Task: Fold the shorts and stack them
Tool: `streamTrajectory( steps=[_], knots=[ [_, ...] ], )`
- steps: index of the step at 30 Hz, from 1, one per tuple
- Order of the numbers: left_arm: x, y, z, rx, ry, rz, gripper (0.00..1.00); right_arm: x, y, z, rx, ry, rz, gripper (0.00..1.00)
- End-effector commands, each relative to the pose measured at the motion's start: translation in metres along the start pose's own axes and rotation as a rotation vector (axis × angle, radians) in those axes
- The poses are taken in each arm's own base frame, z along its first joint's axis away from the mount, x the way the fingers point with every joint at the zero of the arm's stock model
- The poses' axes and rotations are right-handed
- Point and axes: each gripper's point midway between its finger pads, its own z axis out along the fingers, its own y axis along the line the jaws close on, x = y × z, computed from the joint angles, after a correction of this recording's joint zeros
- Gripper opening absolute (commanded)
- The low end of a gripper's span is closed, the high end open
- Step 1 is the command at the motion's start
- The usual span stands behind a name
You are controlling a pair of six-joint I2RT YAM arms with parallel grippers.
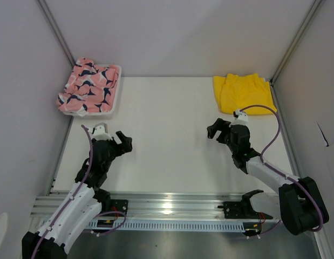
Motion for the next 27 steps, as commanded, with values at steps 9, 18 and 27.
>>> streamTrajectory(
  steps=[9, 18, 27],
  knots=[
    [-0.011, 0.001, 0.004, 0.003, -0.078, -0.001, 0.99, -0.017, 0.029, 0.006, -0.130, -0.049, -0.045, 0.99],
    [-0.006, 0.001, 0.006, -0.003, -0.044, 0.005, 0.99, -0.021, 0.031, 0.003, -0.147, -0.069, -0.049, 0.99],
    [-0.010, 0.002, 0.003, -0.003, -0.061, -0.002, 0.99, -0.021, 0.031, 0.002, -0.153, -0.073, -0.049, 1.00]
  ],
)
